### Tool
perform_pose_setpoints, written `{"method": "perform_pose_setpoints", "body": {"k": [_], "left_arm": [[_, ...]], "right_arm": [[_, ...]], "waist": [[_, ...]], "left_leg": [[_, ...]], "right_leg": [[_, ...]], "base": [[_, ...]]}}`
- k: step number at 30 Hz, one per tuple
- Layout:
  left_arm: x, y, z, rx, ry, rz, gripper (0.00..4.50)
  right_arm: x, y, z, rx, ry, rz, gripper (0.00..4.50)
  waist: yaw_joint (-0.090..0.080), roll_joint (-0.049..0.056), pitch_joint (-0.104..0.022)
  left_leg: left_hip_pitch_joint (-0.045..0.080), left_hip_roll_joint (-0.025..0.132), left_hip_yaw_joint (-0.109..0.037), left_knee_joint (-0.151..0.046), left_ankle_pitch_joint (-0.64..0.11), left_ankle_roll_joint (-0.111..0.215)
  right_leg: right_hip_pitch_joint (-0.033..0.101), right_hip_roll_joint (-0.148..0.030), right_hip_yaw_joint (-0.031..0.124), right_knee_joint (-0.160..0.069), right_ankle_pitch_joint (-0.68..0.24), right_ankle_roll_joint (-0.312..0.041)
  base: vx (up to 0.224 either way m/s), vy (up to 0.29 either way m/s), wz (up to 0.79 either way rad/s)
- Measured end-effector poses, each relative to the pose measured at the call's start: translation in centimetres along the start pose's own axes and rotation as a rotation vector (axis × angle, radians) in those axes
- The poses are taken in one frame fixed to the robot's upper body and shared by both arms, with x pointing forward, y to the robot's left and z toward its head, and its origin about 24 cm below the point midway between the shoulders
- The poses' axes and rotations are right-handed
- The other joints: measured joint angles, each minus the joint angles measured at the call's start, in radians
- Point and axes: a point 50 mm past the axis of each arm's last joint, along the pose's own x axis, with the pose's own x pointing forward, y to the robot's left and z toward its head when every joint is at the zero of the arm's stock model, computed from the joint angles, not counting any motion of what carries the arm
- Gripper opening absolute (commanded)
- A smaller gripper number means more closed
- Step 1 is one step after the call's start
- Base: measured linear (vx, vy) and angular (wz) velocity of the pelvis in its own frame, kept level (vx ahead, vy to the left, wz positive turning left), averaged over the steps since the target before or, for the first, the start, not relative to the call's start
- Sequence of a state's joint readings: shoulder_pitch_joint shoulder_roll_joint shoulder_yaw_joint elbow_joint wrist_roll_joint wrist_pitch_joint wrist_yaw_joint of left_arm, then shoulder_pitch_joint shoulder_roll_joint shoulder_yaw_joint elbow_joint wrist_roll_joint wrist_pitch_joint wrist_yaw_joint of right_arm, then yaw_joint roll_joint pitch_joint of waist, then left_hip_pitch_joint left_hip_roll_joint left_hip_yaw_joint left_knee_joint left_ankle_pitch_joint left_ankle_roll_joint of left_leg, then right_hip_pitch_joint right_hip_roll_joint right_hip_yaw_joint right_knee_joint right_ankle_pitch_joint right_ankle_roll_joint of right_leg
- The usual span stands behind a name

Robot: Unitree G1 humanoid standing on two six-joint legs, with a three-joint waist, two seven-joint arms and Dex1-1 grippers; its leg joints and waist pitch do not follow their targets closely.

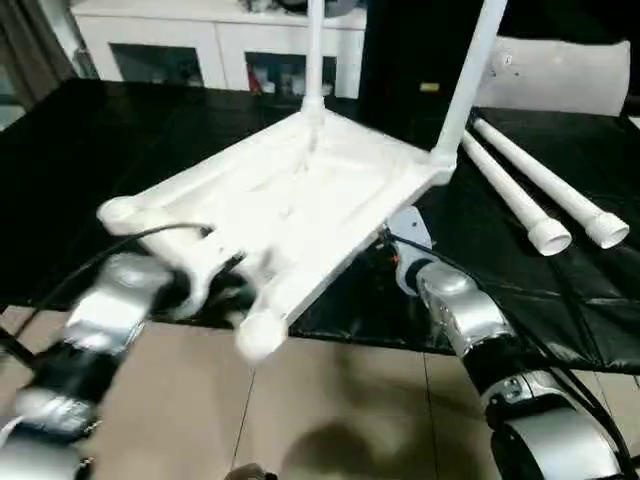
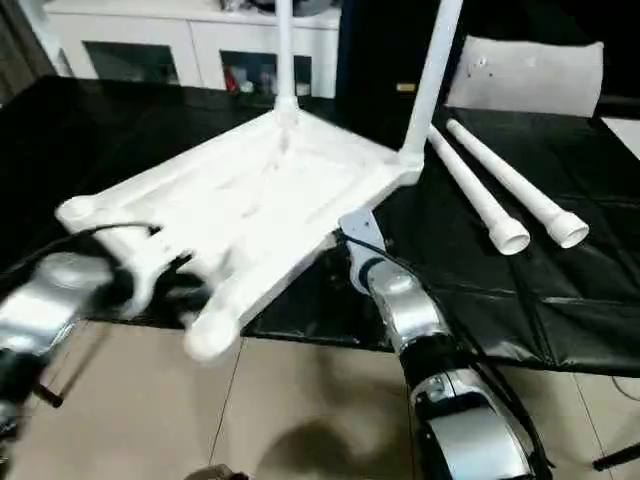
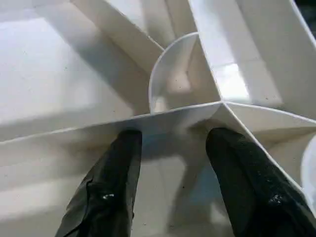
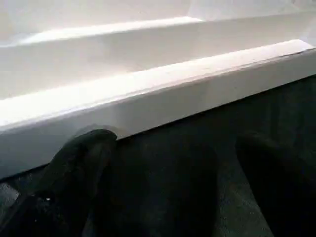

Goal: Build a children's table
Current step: Rotate table base

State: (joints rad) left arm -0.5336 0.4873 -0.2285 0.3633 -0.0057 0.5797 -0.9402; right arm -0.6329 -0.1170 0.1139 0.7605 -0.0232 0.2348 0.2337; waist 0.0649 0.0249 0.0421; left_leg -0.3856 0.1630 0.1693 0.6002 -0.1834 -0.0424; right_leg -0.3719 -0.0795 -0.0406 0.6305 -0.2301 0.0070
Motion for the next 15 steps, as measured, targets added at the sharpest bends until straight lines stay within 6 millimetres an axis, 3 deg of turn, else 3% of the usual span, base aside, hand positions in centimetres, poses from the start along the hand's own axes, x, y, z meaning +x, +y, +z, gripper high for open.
{"method": "perform_pose_setpoints", "body": {"k": [6,9,15], "left_arm": [[2.3,0.2,2.2,0.026,-0.097,0.067,2.45],[2.9,0.2,3.0,0.055,-0.138,0.112,2.45],[1.5,0.4,3.8,0.126,-0.205,0.118,2.45]], "right_arm": [[-0.7,-1.6,0.7,0.019,-0.054,-0.065,4.50],[-1.2,-1.8,1.3,0.015,-0.099,-0.075,4.50],[-2.2,-1.6,1.5,0.023,-0.136,-0.074,4.50]], "waist": [[0.014,0.000,0.000],[0.012,0.000,0.000],[0.004,-0.001,0.001]], "left_leg": [[-0.012,0.001,0.001,0.000,0.004,0.006],[-0.016,0.003,0.002,0.001,0.007,0.012],[-0.016,0.007,0.003,0.001,0.008,0.012]], "right_leg": [[-0.010,0.000,-0.001,0.000,0.001,0.002],[-0.014,0.000,-0.003,-0.001,0.002,0.004],[-0.015,0.003,-0.003,0.000,0.002,0.003]], "base": [[0.000,0.000,0.00],[0.000,0.000,0.00],[0.000,0.000,0.00]]}}
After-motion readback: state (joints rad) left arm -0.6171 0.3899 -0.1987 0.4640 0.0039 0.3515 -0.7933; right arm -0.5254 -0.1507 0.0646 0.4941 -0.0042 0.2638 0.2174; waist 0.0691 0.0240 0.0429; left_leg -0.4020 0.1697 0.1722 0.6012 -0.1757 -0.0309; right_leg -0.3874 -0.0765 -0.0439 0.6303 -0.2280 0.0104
